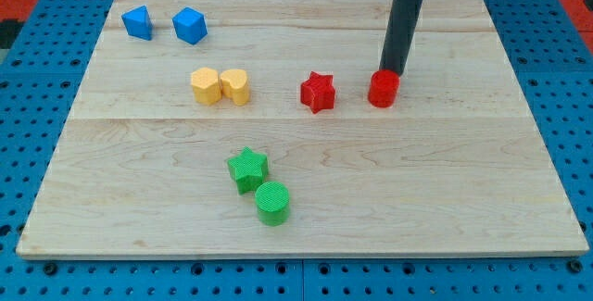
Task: Move the green star towards the top center
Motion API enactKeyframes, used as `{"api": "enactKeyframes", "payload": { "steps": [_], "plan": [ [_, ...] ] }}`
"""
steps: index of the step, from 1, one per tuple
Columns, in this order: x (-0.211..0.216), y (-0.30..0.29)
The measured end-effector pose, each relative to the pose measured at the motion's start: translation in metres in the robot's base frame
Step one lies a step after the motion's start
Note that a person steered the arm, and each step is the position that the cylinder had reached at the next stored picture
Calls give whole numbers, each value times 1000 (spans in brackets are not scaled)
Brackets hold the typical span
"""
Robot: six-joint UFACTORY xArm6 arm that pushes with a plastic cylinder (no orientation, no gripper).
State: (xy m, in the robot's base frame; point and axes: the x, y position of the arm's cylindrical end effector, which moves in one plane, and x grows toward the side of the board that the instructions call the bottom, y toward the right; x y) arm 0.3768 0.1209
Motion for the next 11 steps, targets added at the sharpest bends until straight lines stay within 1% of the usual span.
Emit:
{"api": "enactKeyframes", "payload": {
  "steps": [1,2,3,4,5,8,9,10,11],
  "plan": [
    [6,6],
    [29,55],
    [88,60],
    [121,38],
    [151,-24],
    [157,-219],
    [138,-275],
    [137,-330],
    [123,-367]
  ]
}}
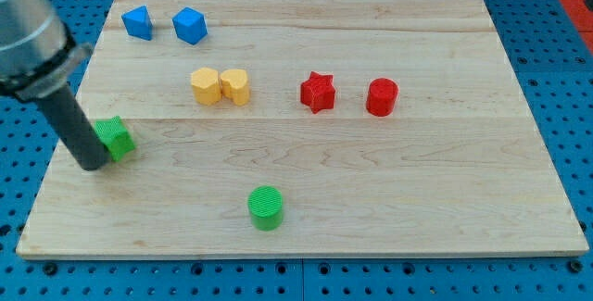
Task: Move the green star towards the top center
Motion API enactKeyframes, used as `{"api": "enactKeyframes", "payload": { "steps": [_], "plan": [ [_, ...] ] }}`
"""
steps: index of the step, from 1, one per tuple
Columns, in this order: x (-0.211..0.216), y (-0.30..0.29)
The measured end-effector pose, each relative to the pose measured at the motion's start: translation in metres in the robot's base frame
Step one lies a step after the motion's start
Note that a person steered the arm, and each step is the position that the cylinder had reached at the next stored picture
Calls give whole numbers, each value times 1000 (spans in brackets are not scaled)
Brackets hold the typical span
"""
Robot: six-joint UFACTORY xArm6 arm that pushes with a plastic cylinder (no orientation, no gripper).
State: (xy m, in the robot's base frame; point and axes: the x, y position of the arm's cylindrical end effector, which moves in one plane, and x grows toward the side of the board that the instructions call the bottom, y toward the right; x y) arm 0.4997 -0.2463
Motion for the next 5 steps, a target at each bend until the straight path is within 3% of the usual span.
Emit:
{"api": "enactKeyframes", "payload": {
  "steps": [5],
  "plan": [
    [-31,30]
  ]
}}
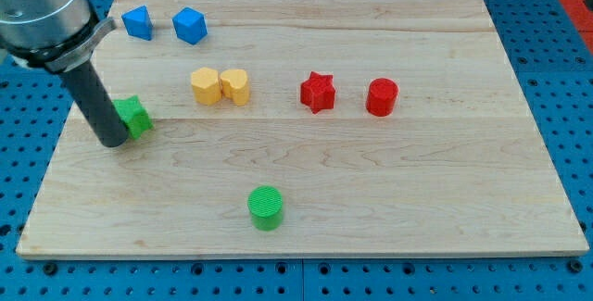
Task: Move the green star towards the top center
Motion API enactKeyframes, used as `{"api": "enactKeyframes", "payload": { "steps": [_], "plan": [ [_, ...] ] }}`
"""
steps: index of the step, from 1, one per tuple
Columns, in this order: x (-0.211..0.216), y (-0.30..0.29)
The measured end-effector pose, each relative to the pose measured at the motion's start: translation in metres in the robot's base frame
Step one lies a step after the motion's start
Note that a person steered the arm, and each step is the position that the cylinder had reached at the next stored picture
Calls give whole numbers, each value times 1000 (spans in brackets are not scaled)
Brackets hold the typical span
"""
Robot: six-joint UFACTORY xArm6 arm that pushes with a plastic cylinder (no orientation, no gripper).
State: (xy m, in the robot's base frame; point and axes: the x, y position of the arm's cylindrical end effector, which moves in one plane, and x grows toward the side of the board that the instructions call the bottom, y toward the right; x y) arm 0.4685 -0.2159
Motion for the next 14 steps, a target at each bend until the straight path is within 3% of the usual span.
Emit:
{"api": "enactKeyframes", "payload": {
  "steps": [5,7,10,14],
  "plan": [
    [-33,17],
    [-78,-14],
    [-108,-10],
    [-92,26]
  ]
}}
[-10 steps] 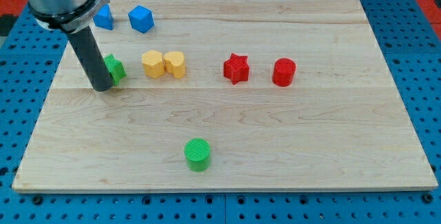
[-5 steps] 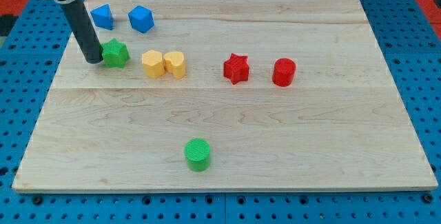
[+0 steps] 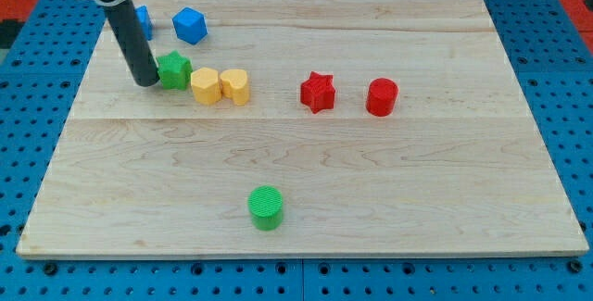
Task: Move the green star towards the top center
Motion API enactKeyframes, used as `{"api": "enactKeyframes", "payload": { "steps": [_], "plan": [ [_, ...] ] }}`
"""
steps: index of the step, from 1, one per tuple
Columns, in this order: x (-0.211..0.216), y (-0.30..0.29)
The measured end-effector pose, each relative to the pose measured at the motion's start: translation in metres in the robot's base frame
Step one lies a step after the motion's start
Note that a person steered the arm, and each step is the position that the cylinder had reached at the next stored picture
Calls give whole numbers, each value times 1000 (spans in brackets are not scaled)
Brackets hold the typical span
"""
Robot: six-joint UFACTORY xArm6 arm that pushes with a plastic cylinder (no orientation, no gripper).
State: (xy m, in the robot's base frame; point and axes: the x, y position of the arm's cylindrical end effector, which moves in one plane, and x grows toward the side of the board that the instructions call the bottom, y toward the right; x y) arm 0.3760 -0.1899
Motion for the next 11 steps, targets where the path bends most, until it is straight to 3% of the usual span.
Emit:
{"api": "enactKeyframes", "payload": {
  "steps": [6,10,11],
  "plan": [
    [-37,144],
    [-66,147],
    [-66,89]
  ]
}}
